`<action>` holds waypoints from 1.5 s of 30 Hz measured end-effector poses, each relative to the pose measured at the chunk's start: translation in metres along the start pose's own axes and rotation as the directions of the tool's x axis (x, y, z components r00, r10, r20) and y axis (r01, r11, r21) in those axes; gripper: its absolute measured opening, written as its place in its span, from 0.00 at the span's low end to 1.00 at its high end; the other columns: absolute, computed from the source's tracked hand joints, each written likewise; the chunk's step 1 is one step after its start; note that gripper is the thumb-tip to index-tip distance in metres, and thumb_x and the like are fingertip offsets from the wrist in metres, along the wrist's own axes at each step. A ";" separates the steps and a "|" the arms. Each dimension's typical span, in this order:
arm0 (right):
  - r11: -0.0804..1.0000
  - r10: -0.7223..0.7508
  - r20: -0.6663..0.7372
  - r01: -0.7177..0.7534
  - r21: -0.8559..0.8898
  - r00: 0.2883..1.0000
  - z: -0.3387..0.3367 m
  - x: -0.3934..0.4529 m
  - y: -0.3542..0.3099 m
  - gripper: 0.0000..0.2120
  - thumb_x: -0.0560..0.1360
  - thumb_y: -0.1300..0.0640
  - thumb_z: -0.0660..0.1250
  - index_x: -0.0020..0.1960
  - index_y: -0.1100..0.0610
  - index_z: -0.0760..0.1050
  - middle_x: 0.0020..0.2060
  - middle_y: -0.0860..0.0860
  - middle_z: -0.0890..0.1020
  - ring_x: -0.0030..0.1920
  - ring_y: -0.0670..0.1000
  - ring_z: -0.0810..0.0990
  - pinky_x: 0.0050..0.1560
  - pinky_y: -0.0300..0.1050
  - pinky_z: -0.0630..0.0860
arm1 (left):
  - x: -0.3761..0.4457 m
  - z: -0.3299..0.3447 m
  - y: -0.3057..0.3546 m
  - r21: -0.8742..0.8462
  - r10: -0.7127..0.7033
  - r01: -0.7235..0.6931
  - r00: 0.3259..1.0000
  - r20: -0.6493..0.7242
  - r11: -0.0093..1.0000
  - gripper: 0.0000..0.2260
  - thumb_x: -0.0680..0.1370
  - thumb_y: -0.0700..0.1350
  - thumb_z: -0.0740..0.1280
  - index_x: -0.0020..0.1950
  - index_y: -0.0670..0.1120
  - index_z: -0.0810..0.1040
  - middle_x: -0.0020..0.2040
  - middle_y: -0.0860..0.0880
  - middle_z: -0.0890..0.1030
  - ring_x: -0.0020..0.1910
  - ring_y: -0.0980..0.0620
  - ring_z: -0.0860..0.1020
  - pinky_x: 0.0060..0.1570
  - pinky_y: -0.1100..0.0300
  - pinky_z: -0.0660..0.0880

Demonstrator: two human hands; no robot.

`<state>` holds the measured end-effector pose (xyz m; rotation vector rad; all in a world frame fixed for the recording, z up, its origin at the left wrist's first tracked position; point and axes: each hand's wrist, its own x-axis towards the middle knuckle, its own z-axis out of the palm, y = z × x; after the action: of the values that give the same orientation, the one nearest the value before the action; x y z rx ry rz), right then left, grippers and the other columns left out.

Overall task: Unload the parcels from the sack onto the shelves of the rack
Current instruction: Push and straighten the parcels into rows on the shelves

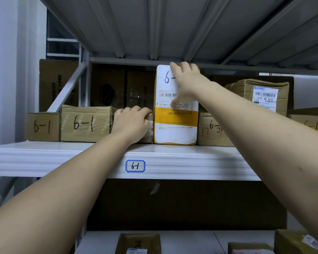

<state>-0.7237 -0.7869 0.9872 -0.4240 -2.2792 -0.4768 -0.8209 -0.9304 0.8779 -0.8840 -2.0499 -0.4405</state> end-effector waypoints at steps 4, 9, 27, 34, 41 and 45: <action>1.000 0.000 -0.008 0.000 -0.003 1.000 -0.001 -0.006 0.000 0.58 0.65 0.40 0.77 0.79 0.52 0.41 0.78 0.54 0.50 0.77 0.61 0.47 0.70 0.65 0.61 | -0.004 0.001 0.002 -0.015 -0.006 0.006 1.000 0.009 1.000 0.19 0.80 0.47 0.54 0.71 0.53 0.68 0.67 0.49 0.73 0.67 0.48 0.68 0.69 0.50 0.55; 0.998 0.027 -0.244 -0.039 -0.043 0.969 0.004 -0.022 0.003 0.44 0.74 0.36 0.63 0.79 0.53 0.45 0.79 0.52 0.50 0.78 0.57 0.48 0.73 0.61 0.56 | -0.003 0.001 0.007 -0.050 -0.006 -0.003 0.985 -0.174 0.999 0.17 0.78 0.48 0.58 0.67 0.49 0.71 0.64 0.49 0.73 0.65 0.49 0.69 0.69 0.49 0.56; 0.997 -0.076 -0.402 0.060 -0.051 0.912 0.014 -0.127 0.110 0.30 0.73 0.45 0.63 0.72 0.57 0.67 0.68 0.54 0.72 0.67 0.55 0.71 0.57 0.52 0.69 | -0.003 -0.028 0.139 0.247 0.371 -0.308 0.888 -0.271 0.919 0.26 0.71 0.52 0.56 0.66 0.44 0.72 0.66 0.42 0.72 0.66 0.43 0.72 0.66 0.44 0.62; 0.994 -0.100 -0.359 0.076 -0.080 0.928 0.007 -0.175 0.206 0.29 0.74 0.45 0.62 0.72 0.56 0.66 0.68 0.53 0.72 0.66 0.54 0.71 0.59 0.51 0.68 | -0.007 -0.015 0.247 0.192 0.317 -0.272 0.910 -0.266 0.943 0.26 0.72 0.54 0.57 0.67 0.43 0.71 0.65 0.41 0.73 0.65 0.42 0.71 0.66 0.43 0.64; 0.996 -0.077 -0.318 0.059 -0.064 0.945 0.015 -0.215 0.282 0.29 0.74 0.44 0.63 0.72 0.55 0.66 0.68 0.52 0.71 0.67 0.54 0.70 0.58 0.51 0.69 | -0.007 -0.004 0.334 0.186 0.309 -0.273 0.927 -0.212 0.944 0.28 0.72 0.54 0.56 0.67 0.43 0.72 0.65 0.40 0.73 0.64 0.41 0.72 0.65 0.43 0.61; 0.997 -0.047 -0.278 0.029 -0.069 0.959 0.012 -0.230 0.315 0.30 0.76 0.45 0.62 0.74 0.55 0.63 0.71 0.53 0.68 0.70 0.53 0.66 0.63 0.51 0.67 | -0.004 -0.006 0.367 0.154 0.323 -0.299 0.932 -0.165 0.942 0.30 0.71 0.55 0.52 0.68 0.43 0.71 0.66 0.41 0.72 0.65 0.41 0.71 0.65 0.43 0.63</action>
<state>-0.4417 -0.5415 0.8752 -0.3221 -2.0053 -0.5920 -0.5506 -0.6828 0.8746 -1.0288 -1.7070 -0.2077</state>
